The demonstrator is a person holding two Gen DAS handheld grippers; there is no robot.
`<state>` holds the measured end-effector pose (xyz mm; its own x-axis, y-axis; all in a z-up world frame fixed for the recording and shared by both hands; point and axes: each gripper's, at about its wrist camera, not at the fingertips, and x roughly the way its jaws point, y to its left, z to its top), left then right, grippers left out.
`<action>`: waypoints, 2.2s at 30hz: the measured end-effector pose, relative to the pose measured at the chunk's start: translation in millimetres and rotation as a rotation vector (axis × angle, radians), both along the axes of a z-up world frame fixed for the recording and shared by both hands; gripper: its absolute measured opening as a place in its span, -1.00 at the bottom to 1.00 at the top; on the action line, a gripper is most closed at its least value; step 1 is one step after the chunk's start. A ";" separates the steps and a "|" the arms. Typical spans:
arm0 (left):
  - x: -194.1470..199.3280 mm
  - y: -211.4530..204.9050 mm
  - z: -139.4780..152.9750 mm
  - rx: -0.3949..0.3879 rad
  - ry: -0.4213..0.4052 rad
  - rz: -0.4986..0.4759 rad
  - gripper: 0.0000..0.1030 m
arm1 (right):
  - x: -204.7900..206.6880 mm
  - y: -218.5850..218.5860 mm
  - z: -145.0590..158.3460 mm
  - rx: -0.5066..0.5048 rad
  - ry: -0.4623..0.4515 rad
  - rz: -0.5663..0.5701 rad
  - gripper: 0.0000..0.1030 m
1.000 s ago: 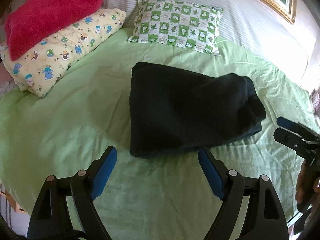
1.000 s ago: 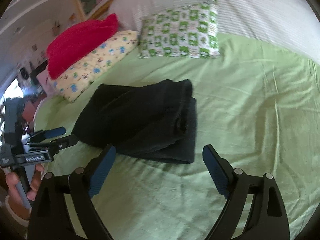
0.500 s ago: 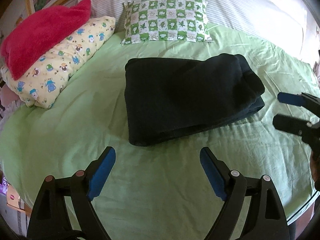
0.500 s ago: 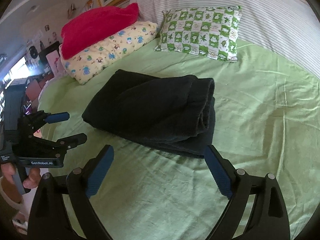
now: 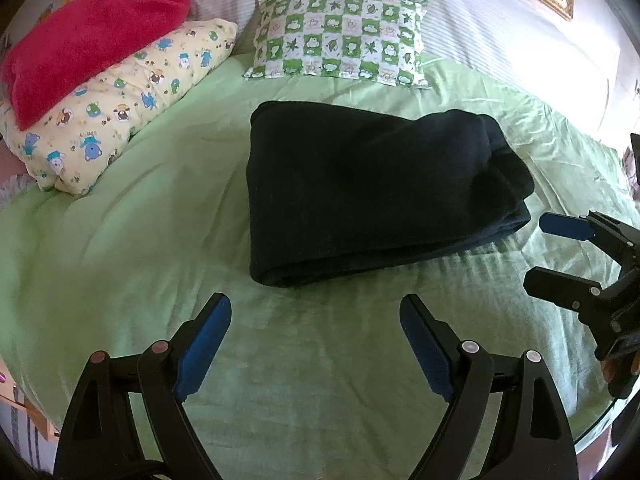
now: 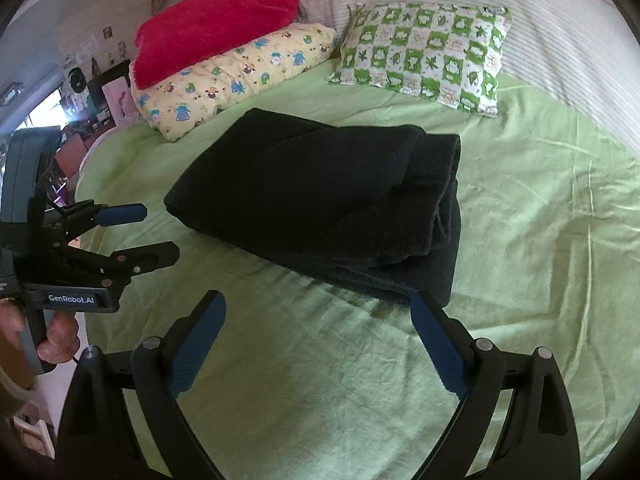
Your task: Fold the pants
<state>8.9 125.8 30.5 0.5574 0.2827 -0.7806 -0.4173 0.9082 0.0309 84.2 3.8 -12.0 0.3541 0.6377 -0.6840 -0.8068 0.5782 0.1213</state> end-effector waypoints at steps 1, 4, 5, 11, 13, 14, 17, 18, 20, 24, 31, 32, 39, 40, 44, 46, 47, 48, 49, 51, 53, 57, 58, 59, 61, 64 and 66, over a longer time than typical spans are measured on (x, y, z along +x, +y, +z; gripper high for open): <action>0.0 0.4 -1.1 0.001 0.002 0.000 0.69 | 1.0 0.0 -1.5 -0.002 0.003 -0.003 0.82; 1.5 1.3 -4.9 0.000 0.006 -0.005 0.69 | 3.2 0.8 -4.1 -0.004 0.010 0.000 0.82; 1.8 1.1 -5.8 0.000 0.006 -0.007 0.69 | 3.8 1.3 -4.5 -0.004 0.008 -0.002 0.82; 4.7 1.2 -8.3 0.003 0.006 -0.008 0.69 | 5.0 4.7 -7.1 -0.011 0.001 -0.002 0.82; 4.7 1.7 -8.2 0.005 0.003 -0.007 0.69 | 5.6 4.7 -7.6 -0.010 0.003 0.000 0.82; 5.2 1.7 -8.4 0.006 0.001 -0.007 0.69 | 5.5 4.7 -7.7 -0.010 0.004 0.000 0.82; 6.5 1.8 -8.8 0.008 0.001 -0.004 0.69 | 6.7 5.0 -8.7 -0.013 0.008 0.000 0.82; 6.1 2.0 -8.6 0.006 0.000 -0.004 0.69 | 7.1 5.0 -9.0 -0.012 0.010 0.001 0.82; 6.2 1.7 -8.5 0.008 -0.001 -0.008 0.69 | 7.3 5.2 -9.2 -0.012 0.009 0.000 0.82; 7.2 1.3 -8.9 0.011 0.000 -0.011 0.69 | 7.7 5.0 -10.0 -0.012 0.007 0.000 0.82; 6.5 1.0 -8.4 0.009 -0.001 -0.013 0.69 | 8.0 5.7 -10.3 -0.017 -0.004 0.000 0.82; 7.0 1.0 -8.4 0.009 0.000 -0.016 0.69 | 7.7 5.9 -10.1 -0.018 -0.007 0.001 0.82; 6.5 0.6 -7.4 0.014 -0.001 -0.016 0.69 | 7.3 5.8 -8.1 -0.016 -0.011 0.005 0.82; 5.5 -0.3 -7.5 0.016 -0.001 -0.015 0.69 | 7.1 5.8 -7.8 -0.015 -0.012 0.004 0.82; 5.4 -0.4 -7.4 0.020 0.000 -0.015 0.69 | 7.1 5.3 -6.9 -0.016 -0.014 0.003 0.82; 5.6 -0.8 -7.6 0.020 -0.001 -0.016 0.69 | 6.4 4.5 -6.2 -0.014 -0.015 0.003 0.82; 5.7 -0.6 -7.5 0.021 -0.001 -0.015 0.69 | 6.8 4.5 -6.3 -0.013 -0.016 0.003 0.82; 5.6 -0.7 -7.6 0.019 -0.001 -0.016 0.69 | 7.1 4.7 -6.2 -0.012 -0.018 0.003 0.82; 5.7 -0.8 -7.7 0.019 -0.001 -0.016 0.69 | 7.7 5.0 -5.7 -0.012 -0.019 0.003 0.82; 5.4 -1.1 -7.6 0.022 0.000 -0.014 0.69 | 7.9 5.0 -4.8 -0.010 -0.020 0.003 0.82; 5.2 -0.6 -6.8 0.021 -0.001 -0.015 0.69 | 8.2 4.4 -3.7 -0.009 -0.022 0.002 0.82; 5.3 0.5 -4.8 0.025 -0.003 -0.015 0.69 | 8.9 3.6 -1.4 -0.004 -0.026 0.000 0.82; 5.4 -0.6 -4.5 0.027 -0.004 -0.016 0.69 | 9.2 3.4 -0.8 -0.004 -0.026 0.000 0.82; 5.5 -0.7 -4.0 0.026 -0.004 -0.017 0.69 | 9.3 3.1 -0.2 -0.002 -0.027 0.000 0.82; 5.5 -0.5 -3.4 0.030 -0.004 -0.016 0.69 | 9.0 2.6 1.0 0.001 -0.029 -0.001 0.82; 5.9 -0.5 -2.7 0.033 -0.006 -0.016 0.69 | 9.2 1.9 2.3 0.002 -0.030 -0.001 0.82; 5.5 0.4 -2.0 0.032 -0.007 -0.015 0.69 | 9.1 1.8 2.7 0.003 -0.030 0.000 0.82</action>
<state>14.4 126.2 28.5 0.5667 0.2993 -0.7676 -0.4043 0.9128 0.0574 93.3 5.6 -9.4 0.3745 0.6400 -0.6709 -0.8102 0.5778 0.0989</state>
